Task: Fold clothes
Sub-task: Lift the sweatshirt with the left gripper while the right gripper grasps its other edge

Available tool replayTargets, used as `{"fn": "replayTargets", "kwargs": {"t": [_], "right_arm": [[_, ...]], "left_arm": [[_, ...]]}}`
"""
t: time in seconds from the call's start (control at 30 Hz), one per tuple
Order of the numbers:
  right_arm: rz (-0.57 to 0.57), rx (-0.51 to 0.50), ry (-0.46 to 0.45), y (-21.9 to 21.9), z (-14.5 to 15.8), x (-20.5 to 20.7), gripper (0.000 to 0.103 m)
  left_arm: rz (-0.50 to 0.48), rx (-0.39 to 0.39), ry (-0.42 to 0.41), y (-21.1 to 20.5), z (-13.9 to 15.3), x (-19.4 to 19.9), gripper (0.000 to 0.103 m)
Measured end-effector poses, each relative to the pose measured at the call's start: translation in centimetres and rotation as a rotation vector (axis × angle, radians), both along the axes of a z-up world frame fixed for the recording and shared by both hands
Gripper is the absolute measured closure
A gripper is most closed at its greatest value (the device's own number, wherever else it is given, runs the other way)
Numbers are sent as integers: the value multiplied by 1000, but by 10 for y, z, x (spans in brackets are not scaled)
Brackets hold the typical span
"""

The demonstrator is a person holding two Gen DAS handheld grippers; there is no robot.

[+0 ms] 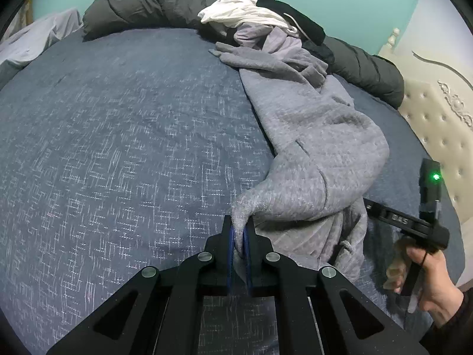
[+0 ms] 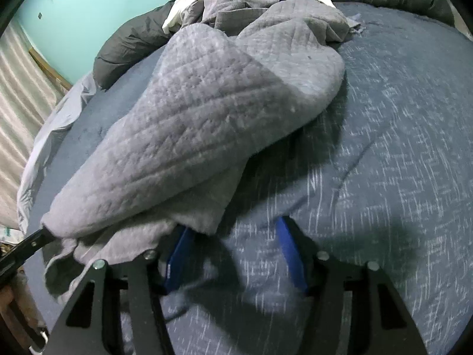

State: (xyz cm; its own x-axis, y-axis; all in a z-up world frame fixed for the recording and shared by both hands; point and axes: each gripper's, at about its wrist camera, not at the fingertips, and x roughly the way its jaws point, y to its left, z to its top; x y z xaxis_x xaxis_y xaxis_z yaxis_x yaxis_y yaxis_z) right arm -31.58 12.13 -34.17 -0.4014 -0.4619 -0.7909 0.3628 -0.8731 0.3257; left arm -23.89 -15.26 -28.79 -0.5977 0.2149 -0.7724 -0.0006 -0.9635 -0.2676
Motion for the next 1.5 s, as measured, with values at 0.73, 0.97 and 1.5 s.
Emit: {"fn": "replayTargets", "kwargs": {"t": [0.73,0.97,1.5], "right_arm": [[-7,-109,344,59,178,39,100],[14,-120,494,74,289,73,100],[108,-172,679,95,489,160,100]], "left_arm": [[-70,-1,199,20,124,30,98],[-95,-20,326,33,218,61,98],[-138,41,573,34,406,142,98]]}}
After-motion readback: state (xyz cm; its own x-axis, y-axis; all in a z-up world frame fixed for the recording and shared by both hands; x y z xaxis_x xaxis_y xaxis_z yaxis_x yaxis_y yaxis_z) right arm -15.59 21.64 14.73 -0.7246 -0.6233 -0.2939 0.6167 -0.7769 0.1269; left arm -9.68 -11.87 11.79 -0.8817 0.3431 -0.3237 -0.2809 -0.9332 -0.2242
